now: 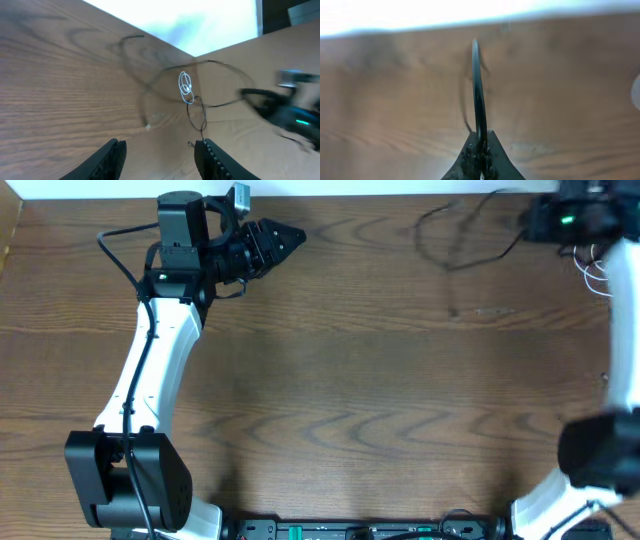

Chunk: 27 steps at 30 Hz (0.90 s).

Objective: Untangle cables

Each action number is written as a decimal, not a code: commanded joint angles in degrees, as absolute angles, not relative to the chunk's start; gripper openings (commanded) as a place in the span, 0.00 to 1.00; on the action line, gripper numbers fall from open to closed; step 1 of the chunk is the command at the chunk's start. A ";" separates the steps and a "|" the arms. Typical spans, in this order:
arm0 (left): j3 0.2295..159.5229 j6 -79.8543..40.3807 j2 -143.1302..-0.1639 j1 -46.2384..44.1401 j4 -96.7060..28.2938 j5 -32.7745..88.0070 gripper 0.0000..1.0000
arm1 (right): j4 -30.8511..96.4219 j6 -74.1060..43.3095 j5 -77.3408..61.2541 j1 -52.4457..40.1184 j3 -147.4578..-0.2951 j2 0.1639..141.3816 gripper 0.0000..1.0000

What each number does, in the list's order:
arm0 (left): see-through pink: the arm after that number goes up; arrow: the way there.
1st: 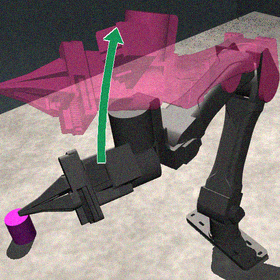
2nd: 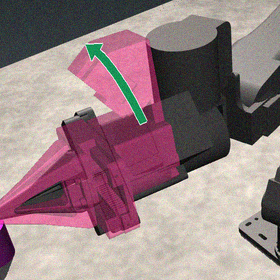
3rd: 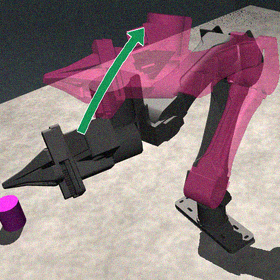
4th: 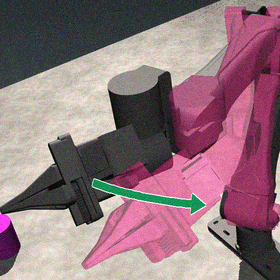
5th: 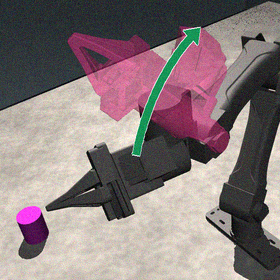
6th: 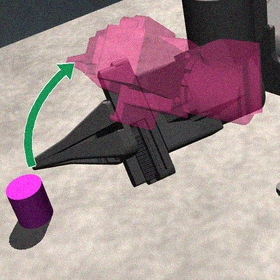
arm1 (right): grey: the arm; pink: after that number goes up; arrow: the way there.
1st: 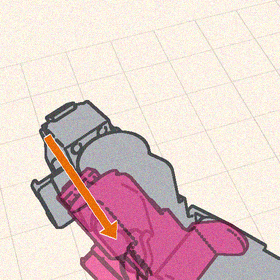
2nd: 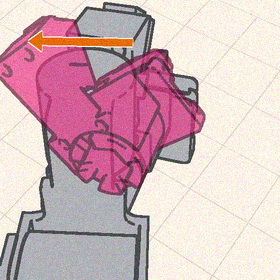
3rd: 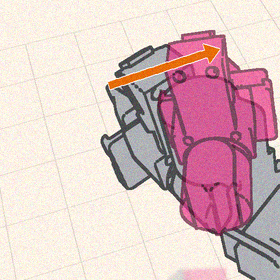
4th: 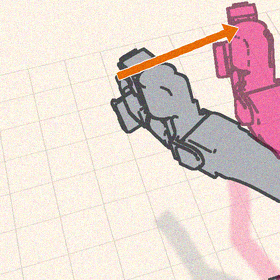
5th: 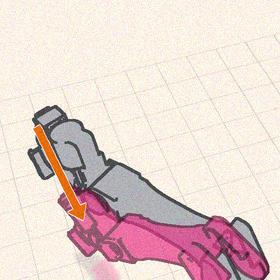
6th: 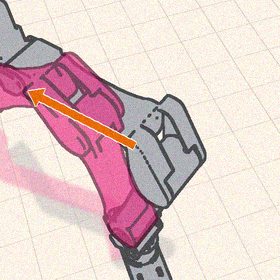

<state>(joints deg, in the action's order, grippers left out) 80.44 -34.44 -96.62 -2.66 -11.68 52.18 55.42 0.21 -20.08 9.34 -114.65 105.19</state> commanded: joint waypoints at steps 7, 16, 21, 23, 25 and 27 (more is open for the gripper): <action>82.35 -32.99 -95.26 -2.48 -12.19 51.53 0.50 | 47.05 -4.84 -13.85 21.91 -115.07 93.08 0.01; 82.30 -32.99 -95.26 -2.48 -13.23 51.31 0.50 | 49.95 -6.42 -14.13 34.72 -115.07 89.95 0.01; 82.30 -32.99 -95.26 -2.48 -13.23 51.33 0.50 | 49.56 -6.39 -14.09 40.38 -115.07 90.63 0.01; 82.30 -32.99 -95.26 -2.48 -13.26 51.33 0.50 | 49.04 -6.37 -14.06 42.50 -115.07 91.53 0.01; 82.30 -32.99 -95.26 -2.48 -13.23 51.31 0.50 | 48.47 -6.35 -14.06 44.03 -115.07 92.84 0.01; 82.30 -32.99 -95.26 -2.50 -13.26 51.33 0.50 | 47.72 -6.33 -14.06 45.21 -115.07 94.50 0.01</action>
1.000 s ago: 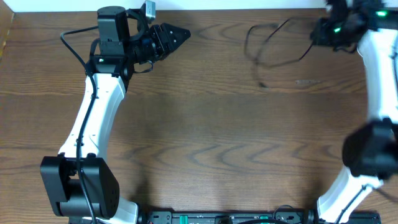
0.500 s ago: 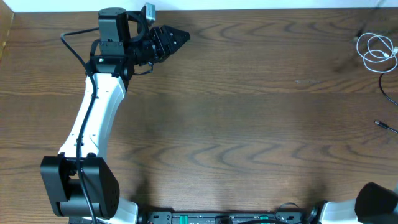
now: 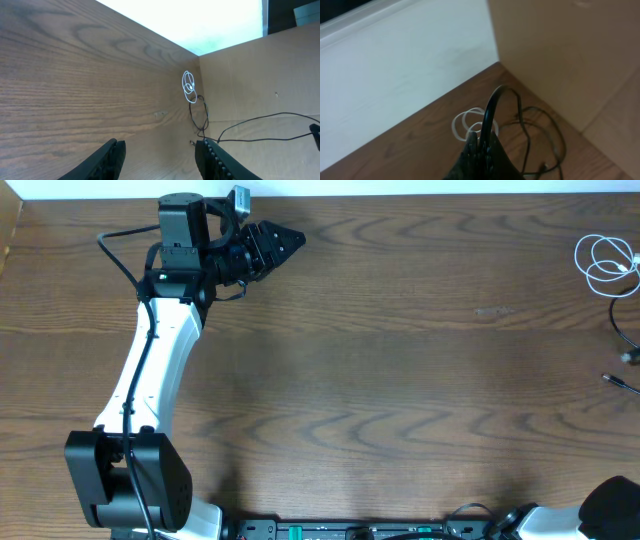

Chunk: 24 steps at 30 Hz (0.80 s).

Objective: Untangle cables

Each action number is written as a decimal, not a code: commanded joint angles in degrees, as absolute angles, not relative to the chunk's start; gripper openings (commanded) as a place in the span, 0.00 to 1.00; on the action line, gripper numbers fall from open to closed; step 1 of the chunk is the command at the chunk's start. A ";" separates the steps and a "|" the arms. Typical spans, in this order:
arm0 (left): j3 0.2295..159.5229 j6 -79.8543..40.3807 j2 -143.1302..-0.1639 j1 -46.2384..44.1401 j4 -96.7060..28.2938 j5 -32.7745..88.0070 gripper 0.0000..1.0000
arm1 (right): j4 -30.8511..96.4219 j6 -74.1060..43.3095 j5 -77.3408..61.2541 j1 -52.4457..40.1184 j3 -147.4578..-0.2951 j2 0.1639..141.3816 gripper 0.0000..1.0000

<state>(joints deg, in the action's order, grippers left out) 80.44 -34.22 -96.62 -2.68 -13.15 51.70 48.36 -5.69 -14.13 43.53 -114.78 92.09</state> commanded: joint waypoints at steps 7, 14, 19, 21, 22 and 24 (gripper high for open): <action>82.30 -33.01 -95.26 -3.20 -13.26 50.30 0.51 | 41.45 -6.11 -14.04 46.50 -115.07 103.35 0.01; 82.30 -32.97 -95.26 -4.71 -13.26 46.85 0.51 | 33.82 -7.29 -14.31 45.30 -115.07 111.68 0.68; 82.24 -32.10 -95.26 -4.97 -13.32 46.85 0.51 | 36.47 -7.27 -15.31 43.40 -115.07 111.04 0.99; 82.19 -30.98 -95.26 -4.95 -13.52 46.85 0.51 | 38.00 -7.27 -17.06 42.44 -115.07 110.37 0.99; 82.17 -30.13 -95.26 -4.95 -13.78 46.83 0.51 | 38.83 -7.27 -18.33 41.87 -115.07 110.04 0.99; 81.95 -28.84 -95.26 -4.97 -14.15 46.72 0.51 | 41.01 -7.27 -21.10 40.49 -115.07 109.23 0.99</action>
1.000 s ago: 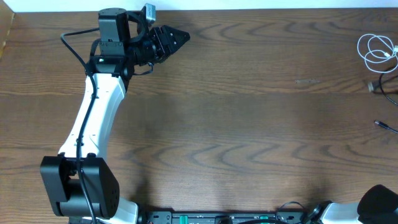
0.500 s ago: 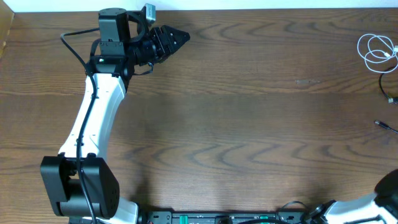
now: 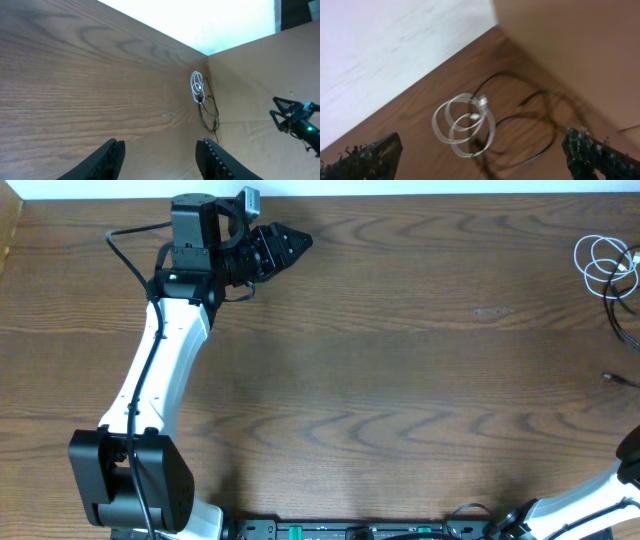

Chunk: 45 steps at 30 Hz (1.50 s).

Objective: Untangle cables

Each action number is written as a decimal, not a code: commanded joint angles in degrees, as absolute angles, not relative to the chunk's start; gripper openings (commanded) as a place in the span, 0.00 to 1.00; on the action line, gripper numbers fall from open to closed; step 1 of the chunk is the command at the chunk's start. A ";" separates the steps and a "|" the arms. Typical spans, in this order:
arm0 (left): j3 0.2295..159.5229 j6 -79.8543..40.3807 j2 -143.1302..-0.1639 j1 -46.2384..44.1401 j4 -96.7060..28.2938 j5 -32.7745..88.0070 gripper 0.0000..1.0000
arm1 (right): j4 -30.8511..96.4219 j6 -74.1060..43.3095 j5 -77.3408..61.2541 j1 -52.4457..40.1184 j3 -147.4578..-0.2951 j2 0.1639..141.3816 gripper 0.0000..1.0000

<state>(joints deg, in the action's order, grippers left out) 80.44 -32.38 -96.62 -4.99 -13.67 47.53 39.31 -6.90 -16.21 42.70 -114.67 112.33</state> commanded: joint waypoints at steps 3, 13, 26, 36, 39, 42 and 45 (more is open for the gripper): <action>81.91 -27.86 -95.26 -4.95 -16.43 43.94 0.51 | 44.75 -7.25 -25.32 37.76 -115.07 108.12 0.99; 81.87 -27.86 -95.26 -4.95 -29.52 21.96 0.69 | 55.81 -3.29 -30.98 23.75 -115.07 104.97 0.99; 81.87 -27.88 -95.26 -4.95 -36.01 16.84 0.99 | 68.53 -2.07 11.84 -1.48 -115.07 99.13 0.99; 81.87 -27.88 -95.26 -4.95 -36.01 16.84 1.00 | 70.13 -2.09 13.78 -12.21 -115.07 89.62 0.99; 81.87 -27.88 -95.26 -4.95 -36.01 16.82 1.00 | 70.13 -2.09 13.78 -13.17 -115.07 88.79 0.99; 81.87 -27.88 -95.26 -4.95 -35.99 16.82 1.00 | 70.13 -2.09 13.78 -13.21 -115.07 88.84 0.99; 81.87 -27.88 -95.26 -4.95 -36.01 16.84 1.00 | 70.48 -2.09 13.78 -13.21 -115.04 88.92 0.99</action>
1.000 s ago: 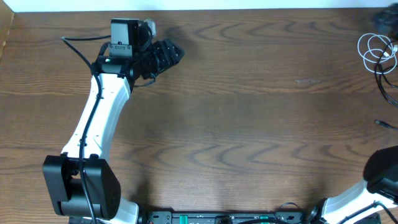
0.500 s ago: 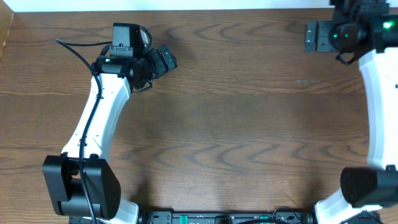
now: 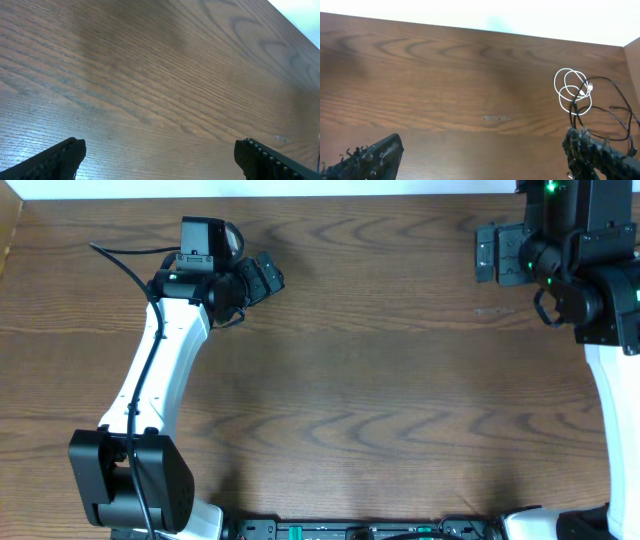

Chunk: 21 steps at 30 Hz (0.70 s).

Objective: Untangle cables

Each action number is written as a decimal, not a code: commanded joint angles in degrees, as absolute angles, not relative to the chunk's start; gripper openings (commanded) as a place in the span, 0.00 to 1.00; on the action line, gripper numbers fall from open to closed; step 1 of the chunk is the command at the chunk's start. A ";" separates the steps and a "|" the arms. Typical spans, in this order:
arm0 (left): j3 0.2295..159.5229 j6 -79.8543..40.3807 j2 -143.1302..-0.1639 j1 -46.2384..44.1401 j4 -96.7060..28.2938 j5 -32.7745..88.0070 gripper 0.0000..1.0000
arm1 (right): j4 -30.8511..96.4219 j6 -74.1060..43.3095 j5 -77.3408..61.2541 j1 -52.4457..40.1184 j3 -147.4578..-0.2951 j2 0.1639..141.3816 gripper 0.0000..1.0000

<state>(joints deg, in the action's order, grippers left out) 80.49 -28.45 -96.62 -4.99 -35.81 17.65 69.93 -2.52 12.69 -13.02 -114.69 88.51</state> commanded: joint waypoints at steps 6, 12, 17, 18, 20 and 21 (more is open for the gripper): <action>81.87 -27.88 -95.26 -4.95 -36.01 16.84 1.00 | 73.52 -2.28 8.34 -13.21 -114.89 89.12 0.99; 81.87 -27.88 -95.26 -4.95 -36.01 16.84 1.00 | 69.34 -2.28 7.03 -12.99 -110.52 88.66 0.99; 81.87 -27.88 -95.26 -4.95 -35.99 16.82 1.00 | 57.56 -2.22 6.90 -11.38 -99.07 82.70 0.99; 81.87 -27.88 -95.26 -4.95 -36.01 16.82 1.00 | 54.63 -2.24 6.81 -10.66 -96.38 81.12 0.99; 81.87 -27.88 -95.26 -4.95 -36.01 16.82 1.00 | 48.27 -2.13 5.58 -8.75 -90.06 77.08 0.99; 81.87 -27.88 -95.26 -4.95 -36.01 16.84 1.00 | 45.76 -2.04 4.78 -7.84 -87.29 75.24 0.99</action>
<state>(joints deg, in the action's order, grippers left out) 80.49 -28.42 -96.62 -4.99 -35.83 17.65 50.63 -2.42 6.57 -10.79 -94.02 82.70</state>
